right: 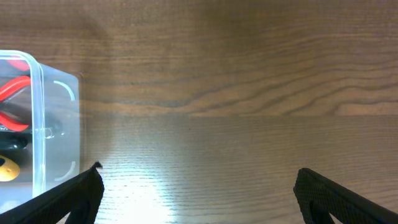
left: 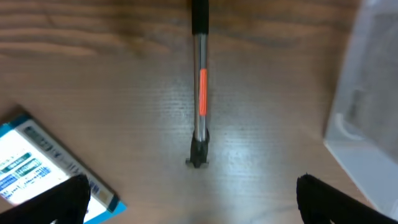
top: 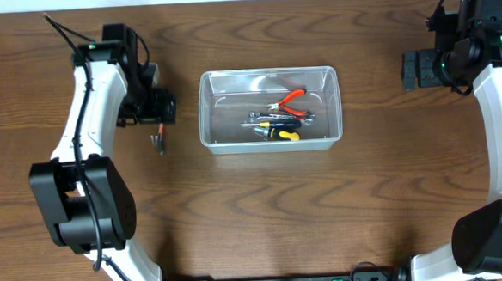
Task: Pack container
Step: 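Lower and close the left gripper on the orange-striped screwdriver shaft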
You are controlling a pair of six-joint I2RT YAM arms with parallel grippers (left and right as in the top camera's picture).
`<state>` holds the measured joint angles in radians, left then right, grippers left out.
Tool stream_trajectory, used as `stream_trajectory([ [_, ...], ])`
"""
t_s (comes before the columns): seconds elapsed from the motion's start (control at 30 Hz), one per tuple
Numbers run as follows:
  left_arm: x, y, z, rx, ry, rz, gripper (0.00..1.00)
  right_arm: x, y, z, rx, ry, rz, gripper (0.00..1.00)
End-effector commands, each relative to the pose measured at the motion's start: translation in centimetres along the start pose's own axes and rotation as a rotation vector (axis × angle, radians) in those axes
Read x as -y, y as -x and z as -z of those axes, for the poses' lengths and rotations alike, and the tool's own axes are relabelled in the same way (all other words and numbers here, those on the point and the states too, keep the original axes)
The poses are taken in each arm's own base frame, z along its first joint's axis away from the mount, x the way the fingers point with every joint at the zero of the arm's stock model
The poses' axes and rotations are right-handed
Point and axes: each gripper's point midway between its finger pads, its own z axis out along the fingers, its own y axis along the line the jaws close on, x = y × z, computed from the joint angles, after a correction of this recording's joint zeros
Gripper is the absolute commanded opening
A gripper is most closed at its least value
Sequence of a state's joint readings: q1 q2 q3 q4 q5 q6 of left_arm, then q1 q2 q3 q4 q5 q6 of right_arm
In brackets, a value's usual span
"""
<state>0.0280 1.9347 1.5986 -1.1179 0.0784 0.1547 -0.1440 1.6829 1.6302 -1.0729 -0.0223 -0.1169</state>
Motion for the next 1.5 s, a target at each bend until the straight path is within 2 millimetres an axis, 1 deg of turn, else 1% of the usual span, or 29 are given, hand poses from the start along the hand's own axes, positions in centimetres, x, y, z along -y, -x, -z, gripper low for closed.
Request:
stream_trajectory([
  [0.0, 0.0, -1.3, -1.9, -0.040, 0.000, -0.010, 0.98, 0.5, 0.1, 0.0, 0.005, -0.012, 0.003, 0.99],
  [0.1, 0.1, -1.8, -3.2, -0.049, -0.001, -0.010, 0.98, 0.6, 0.2, 0.0, 0.006, -0.012, 0.003, 0.99],
  [0.23, 0.0, -1.8, -4.6, -0.030, 0.001, -0.010, 0.98, 0.6, 0.2, 0.0, 0.006, -0.012, 0.003, 0.99],
  [0.43, -0.1, -1.3, -6.0, 0.009, 0.005, -0.010, 0.98, 0.5, 0.0, 0.0, -0.001, -0.011, 0.003, 0.99],
  [0.77, -0.1, -2.5, -8.1, -0.001, 0.005, -0.010, 0.98, 0.5, 0.0, 0.0, -0.003, -0.011, 0.003, 0.99],
  [0.9, 0.0, -3.1, -8.6, -0.016, 0.004, -0.010, 0.98, 0.5, 0.0, 0.0, -0.002, -0.012, 0.003, 0.99],
  [1.13, 0.0, -3.3, -8.7, -0.021, 0.003, -0.009, 0.98, 0.5, 0.1, 0.0, 0.001, -0.012, 0.003, 0.99],
  [1.23, 0.0, -3.5, -9.0, -0.025, 0.003, -0.009, 0.99, 0.5, 0.0, 0.0, 0.001, -0.012, 0.003, 0.99],
  [1.27, 0.0, -3.7, -9.2, -0.027, 0.002, -0.009, 0.97, 0.5, 0.0, 0.0, 0.001, -0.012, 0.003, 0.99],
  [1.3, 0.0, -3.8, -9.3, -0.029, 0.002, -0.009, 0.99, 0.5, 0.0, 0.0, 0.001, -0.012, 0.003, 0.99],
  [1.47, 0.1, -4.2, -9.7, -0.036, 0.001, -0.009, 0.98, 0.5, 0.1, 0.0, 0.001, -0.012, 0.003, 0.99],
])
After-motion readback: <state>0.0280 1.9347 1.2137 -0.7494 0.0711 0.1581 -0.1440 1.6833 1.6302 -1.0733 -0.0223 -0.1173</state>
